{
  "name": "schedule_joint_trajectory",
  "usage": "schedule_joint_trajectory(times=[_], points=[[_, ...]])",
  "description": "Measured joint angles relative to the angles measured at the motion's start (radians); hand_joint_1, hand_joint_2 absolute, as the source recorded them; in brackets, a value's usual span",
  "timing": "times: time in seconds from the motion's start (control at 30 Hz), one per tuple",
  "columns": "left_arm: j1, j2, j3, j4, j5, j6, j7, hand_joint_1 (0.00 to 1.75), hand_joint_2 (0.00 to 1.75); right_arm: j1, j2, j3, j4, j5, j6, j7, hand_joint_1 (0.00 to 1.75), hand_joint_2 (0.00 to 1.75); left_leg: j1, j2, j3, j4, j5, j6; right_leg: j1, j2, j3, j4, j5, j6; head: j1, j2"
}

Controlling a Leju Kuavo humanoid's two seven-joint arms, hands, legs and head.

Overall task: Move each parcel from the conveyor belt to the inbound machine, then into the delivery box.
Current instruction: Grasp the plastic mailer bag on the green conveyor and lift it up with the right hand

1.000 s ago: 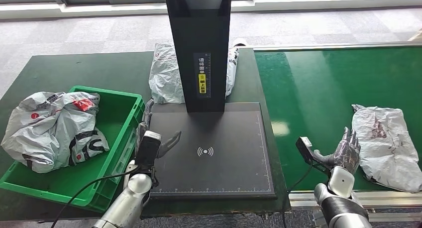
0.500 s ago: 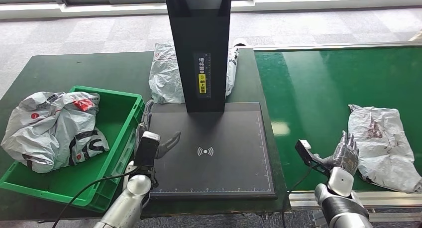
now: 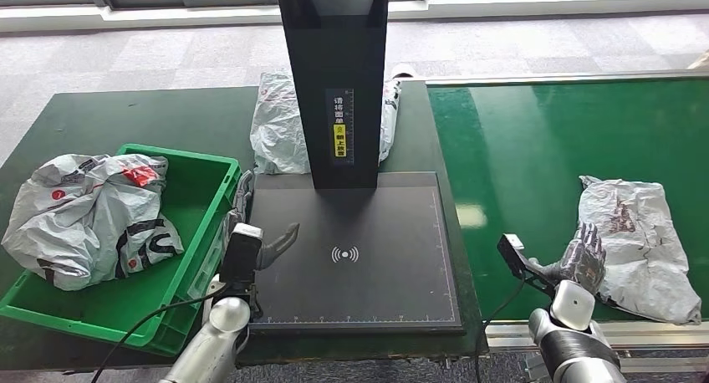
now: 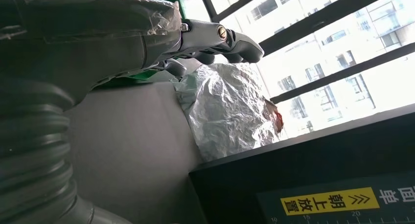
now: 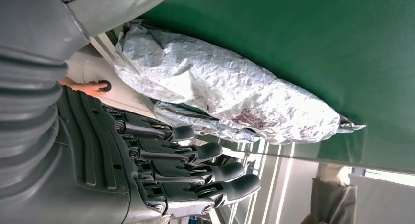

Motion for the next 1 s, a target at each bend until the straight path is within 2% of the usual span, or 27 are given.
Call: schedule_joint_trajectory(times=[0.2, 0.6, 0.83, 1.0], points=[[0.006, -0.003, 0.013, -0.012, -0.004, -0.004, 0.003, 0.00, 1.75, 0.023, 0.003, 0.000, -0.016, 0.017, 0.012, 0.032, 0.00, 1.75, 0.000, 0.000, 0.000, 0.000, 0.000, 0.000, 0.000, 0.000, 0.000, 0.000, 0.000, 0.000, 0.000, 0.000], [0.012, -0.006, 0.018, -0.022, -0.006, -0.010, 0.007, 0.00, 1.75, 0.048, 0.005, 0.000, -0.051, 0.034, 0.031, 0.040, 0.00, 1.75, 0.000, 0.000, 0.000, 0.000, 0.000, 0.000, 0.000, 0.000, 0.000, 0.000, 0.000, 0.000, 0.000, 0.000], [0.017, -0.009, 0.027, -0.023, -0.008, -0.019, 0.015, 0.00, 1.75, 0.102, 0.010, 0.000, -0.131, 0.077, 0.125, 0.081, 0.00, 1.75, 0.000, 0.000, 0.000, 0.000, 0.000, 0.000, 0.000, 0.000, 0.000, 0.000, 0.000, 0.000, 0.000, 0.000], [0.017, -0.010, 0.038, -0.023, -0.006, -0.019, 0.013, 0.00, 1.75, 0.114, 0.012, 0.000, -0.169, 0.093, 0.150, 0.095, 0.00, 1.75, 0.000, 0.000, 0.000, 0.000, 0.000, 0.000, 0.000, 0.000, 0.000, 0.000, 0.000, 0.000, 0.000, 0.000]])
